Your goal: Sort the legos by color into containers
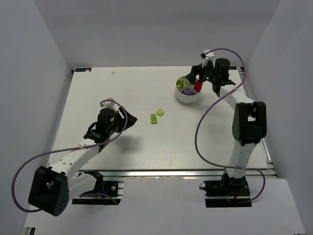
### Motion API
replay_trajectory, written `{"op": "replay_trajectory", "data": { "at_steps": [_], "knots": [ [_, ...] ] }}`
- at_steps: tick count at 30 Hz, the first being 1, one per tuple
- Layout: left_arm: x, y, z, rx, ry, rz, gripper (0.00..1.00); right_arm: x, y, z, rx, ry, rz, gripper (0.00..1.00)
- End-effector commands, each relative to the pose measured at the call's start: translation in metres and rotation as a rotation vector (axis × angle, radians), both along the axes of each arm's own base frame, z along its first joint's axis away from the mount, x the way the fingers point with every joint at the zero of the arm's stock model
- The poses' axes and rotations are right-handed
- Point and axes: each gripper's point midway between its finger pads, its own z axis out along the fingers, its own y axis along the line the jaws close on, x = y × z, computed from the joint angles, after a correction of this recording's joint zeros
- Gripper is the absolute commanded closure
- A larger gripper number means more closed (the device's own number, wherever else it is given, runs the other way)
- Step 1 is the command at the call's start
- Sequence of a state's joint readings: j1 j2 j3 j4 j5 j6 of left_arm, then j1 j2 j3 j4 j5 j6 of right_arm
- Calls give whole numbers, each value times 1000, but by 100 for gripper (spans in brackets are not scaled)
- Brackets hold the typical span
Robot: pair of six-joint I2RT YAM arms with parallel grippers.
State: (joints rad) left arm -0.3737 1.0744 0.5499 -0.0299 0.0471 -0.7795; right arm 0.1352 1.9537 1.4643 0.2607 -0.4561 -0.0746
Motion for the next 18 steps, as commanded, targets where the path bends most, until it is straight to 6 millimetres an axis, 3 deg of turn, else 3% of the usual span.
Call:
{"op": "replay_trajectory", "data": {
  "at_steps": [1, 2, 3, 5, 6, 7, 9, 10, 11, 14, 15, 18],
  "knots": [
    [9, -17, 18, -8, -42, -52, 27, -26, 9, 61, -74, -182, 181, 11],
    [9, -23, 18, -1, -42, -69, 28, -38, 9, 77, -109, -254, 221, 10],
    [12, -27, 22, 1, -49, -76, 30, -47, 11, 81, -118, -281, 261, 11],
    [18, -38, 25, 20, -50, -94, 34, -85, 27, 83, -131, -316, 468, 11],
    [16, -41, 17, 37, -33, -101, 34, -98, 31, 82, -123, -301, 525, 11],
    [21, -47, 25, 40, -47, -108, 36, -111, 35, 84, -98, -289, 583, 15],
    [22, -55, 14, 98, -18, -116, 38, -134, 37, 81, -60, -218, 614, 25],
    [27, -60, 22, 103, -27, -117, 40, -139, 37, 81, -51, -201, 612, 37],
    [24, -65, 10, 135, 10, -131, 41, -145, 36, 86, -47, -196, 596, 47],
    [27, -68, 9, 208, 43, -98, 45, -157, 32, 81, -30, -119, 558, 79],
    [28, -67, 1, 247, 68, -81, 45, -162, 29, 71, -29, -75, 546, 81],
    [32, -69, -3, 316, 90, -48, 44, -168, 23, 66, -35, -32, 482, 63]
  ]
}}
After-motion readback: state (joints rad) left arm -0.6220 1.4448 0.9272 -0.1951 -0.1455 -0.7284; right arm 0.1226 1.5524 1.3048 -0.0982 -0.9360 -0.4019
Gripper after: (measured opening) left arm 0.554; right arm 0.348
